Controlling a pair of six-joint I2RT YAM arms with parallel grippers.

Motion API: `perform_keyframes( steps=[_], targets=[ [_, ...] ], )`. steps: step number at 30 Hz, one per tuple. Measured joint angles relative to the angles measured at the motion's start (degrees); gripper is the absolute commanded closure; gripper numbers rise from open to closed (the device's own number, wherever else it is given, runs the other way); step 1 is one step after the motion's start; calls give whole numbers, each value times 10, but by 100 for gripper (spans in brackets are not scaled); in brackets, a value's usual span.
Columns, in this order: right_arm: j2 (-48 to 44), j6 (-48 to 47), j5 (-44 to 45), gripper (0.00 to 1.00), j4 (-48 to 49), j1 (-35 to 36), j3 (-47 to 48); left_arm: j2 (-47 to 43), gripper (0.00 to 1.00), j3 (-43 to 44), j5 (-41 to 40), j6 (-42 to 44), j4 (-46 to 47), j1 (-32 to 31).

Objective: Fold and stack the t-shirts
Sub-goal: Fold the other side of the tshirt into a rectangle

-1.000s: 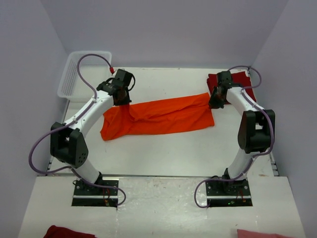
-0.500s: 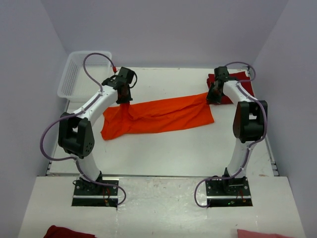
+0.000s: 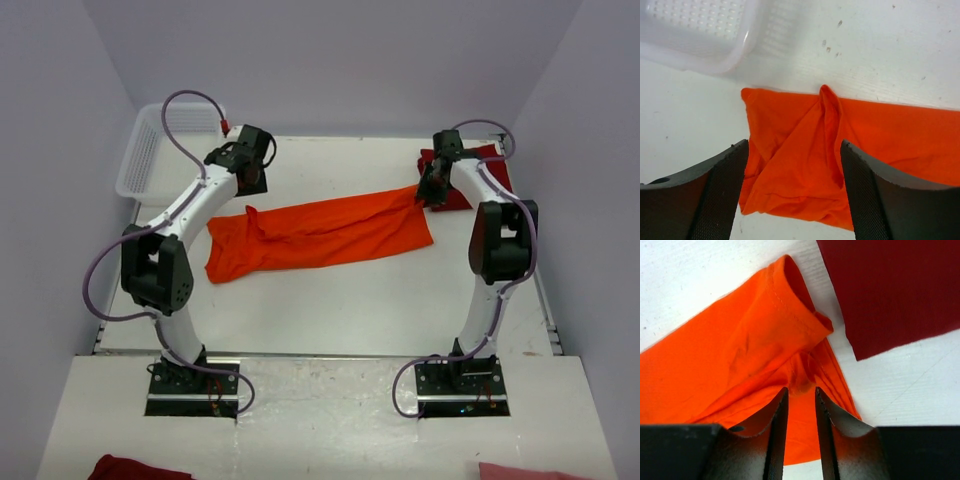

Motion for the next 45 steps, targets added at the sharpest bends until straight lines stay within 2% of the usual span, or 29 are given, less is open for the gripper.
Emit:
perform_keyframes(
  steps=[3,7,11,14,19,23,26,36,39,42,45],
  targets=[
    [-30,1,2,70,-2,6,-25,-44,24,-35,-3,-7,-9,-2],
    [-128,3,2,70,13,35,-103,-130,29,-150,49,-18,4,10],
    [-243,4,-35,69,24,62,-158,-177,30,-261,132,-21,23,64],
    [-285,3,-57,68,40,75,-160,-177,30,-307,178,-21,32,103],
    [-282,3,-70,68,47,106,-162,-177,32,-334,239,-21,50,116],
    [-280,3,-72,68,46,120,-176,-177,39,-358,283,-17,74,135],
    [-280,3,-68,68,45,119,-182,-177,41,-371,306,-12,82,153],
    [-280,3,-68,68,51,118,-198,-175,42,-383,321,5,100,176],
    [-280,3,-68,68,57,118,-203,-167,49,-383,323,7,105,177],
    [-280,3,-67,68,59,117,-207,-156,61,-385,324,11,111,179],
    [-280,2,-67,68,60,117,-207,-145,64,-388,325,16,114,179]
  ],
)
